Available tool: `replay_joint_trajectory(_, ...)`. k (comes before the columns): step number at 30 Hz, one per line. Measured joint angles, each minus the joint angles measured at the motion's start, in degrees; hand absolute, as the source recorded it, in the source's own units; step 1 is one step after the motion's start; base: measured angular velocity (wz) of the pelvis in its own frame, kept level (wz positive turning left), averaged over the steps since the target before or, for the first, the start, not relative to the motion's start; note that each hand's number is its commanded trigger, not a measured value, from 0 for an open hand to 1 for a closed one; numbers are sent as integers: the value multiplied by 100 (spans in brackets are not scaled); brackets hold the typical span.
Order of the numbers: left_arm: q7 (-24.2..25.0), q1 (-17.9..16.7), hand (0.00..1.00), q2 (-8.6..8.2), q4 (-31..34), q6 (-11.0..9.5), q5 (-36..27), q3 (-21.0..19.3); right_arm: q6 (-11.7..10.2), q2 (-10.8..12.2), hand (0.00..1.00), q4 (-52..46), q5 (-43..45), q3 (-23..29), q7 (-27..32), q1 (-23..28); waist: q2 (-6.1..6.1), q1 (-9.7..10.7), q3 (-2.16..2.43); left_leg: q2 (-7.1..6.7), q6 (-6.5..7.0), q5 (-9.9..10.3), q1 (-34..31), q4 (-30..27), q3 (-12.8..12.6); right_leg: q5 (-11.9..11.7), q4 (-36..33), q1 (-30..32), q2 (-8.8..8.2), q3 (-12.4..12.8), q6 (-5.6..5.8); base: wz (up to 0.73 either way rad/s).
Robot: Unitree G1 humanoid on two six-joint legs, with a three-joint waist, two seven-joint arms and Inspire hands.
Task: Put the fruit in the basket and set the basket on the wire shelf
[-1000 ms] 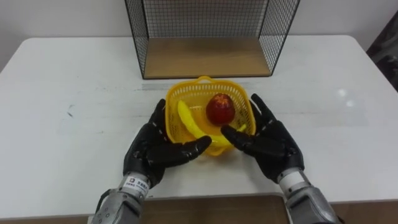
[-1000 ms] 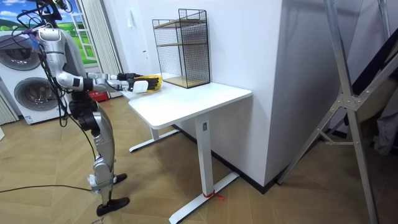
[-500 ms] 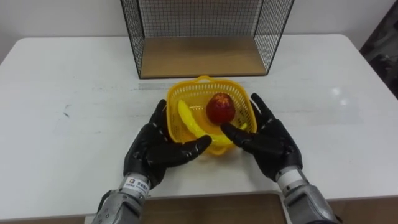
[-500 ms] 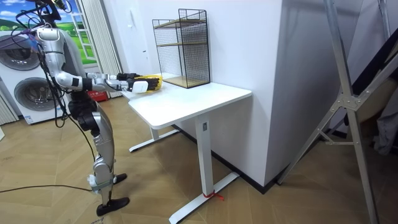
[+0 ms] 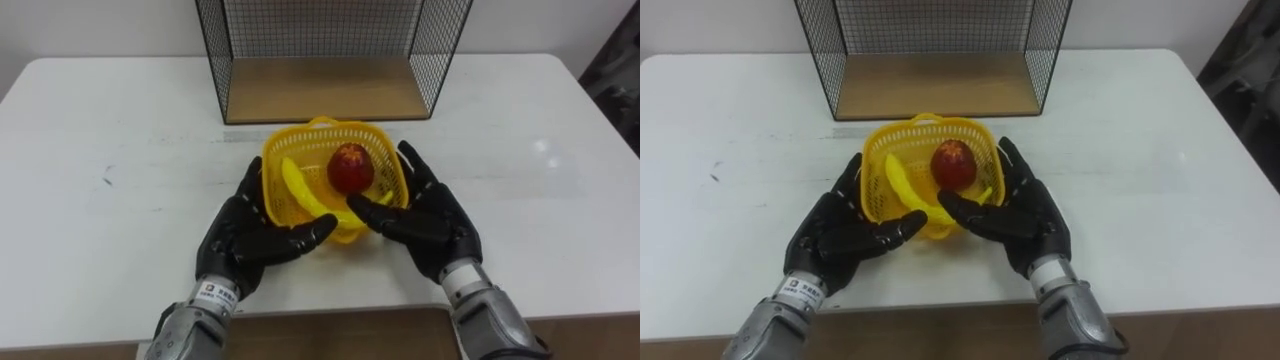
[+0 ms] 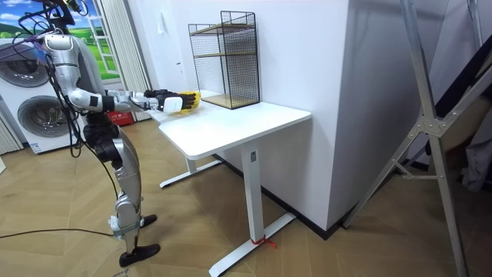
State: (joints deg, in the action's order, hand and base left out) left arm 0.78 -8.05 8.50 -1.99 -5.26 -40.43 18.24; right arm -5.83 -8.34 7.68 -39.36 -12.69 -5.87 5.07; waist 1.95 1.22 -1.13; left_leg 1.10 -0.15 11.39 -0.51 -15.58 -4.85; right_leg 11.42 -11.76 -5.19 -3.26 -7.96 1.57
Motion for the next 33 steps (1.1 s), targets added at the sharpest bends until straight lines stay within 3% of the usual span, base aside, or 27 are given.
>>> replay_joint_trajectory(4, -1, 112, 0, -2, 41, -126, 2, -20, -52, 12, 0, -143, 327, -14, 3, -79, -69, 6, 3, 10, 0, 0, -3, -7, -4, -6, 0, 5, 12, 14, -11, 0)
replay_joint_trajectory(9, -1, 112, 0, -35, 118, -139, -1, -83, -60, -18, 0, -415, 429, -12, 12, -77, -143, 7, 33, 29, -4, 0, -4, -5, -4, -12, 0, 17, 32, 19, -20, 0)
replay_joint_trajectory(16, -1, 131, 0, -83, 525, -172, -1, -185, -116, -14, 0, -823, 477, 17, 105, -82, -138, 6, 39, 28, -4, 0, 18, 3, -8, -12, 1, 22, 32, 22, -20, 0)
replay_joint_trajectory(25, -1, 164, 0, -110, 536, -178, 7, -184, -116, 9, 0, -891, 622, 59, 142, -83, -128, 8, 43, 48, -9, 4, 14, -40, -10, -7, -97, 73, 36, 10, -17, 0)
replay_joint_trajectory(27, -1, 165, 0, -94, 537, -181, 81, -199, -116, 20, 0, -891, 578, 54, 134, -84, -123, 1, 40, 102, -32, 62, -35, -192, -25, 5, -194, 106, 65, -11, -20, -8)
replay_joint_trajectory(29, -1, 164, 0, -90, 536, -201, 118, -256, -117, 122, 0, -845, 490, 46, 111, -81, -66, -28, 5, 241, -89, 281, -120, -600, -56, 146, -467, 171, 156, 5, -93, -17)
replay_joint_trajectory(30, -1, 163, 0, -85, 534, -213, 119, -264, -117, 127, 0, -835, 508, 46, 97, -81, -38, -35, 11, 274, -111, 344, -164, -732, -60, 221, -571, 211, 174, 11, -121, -14)
replay_joint_trajectory(33, -1, 140, 0, -60, 531, -248, 86, -284, -172, 138, 0, -836, 549, 53, 22, -62, 8, -116, 5, 520, -223, 771, -460, -1661, -60, 710, -1342, 481, 291, 14, -260, -14)
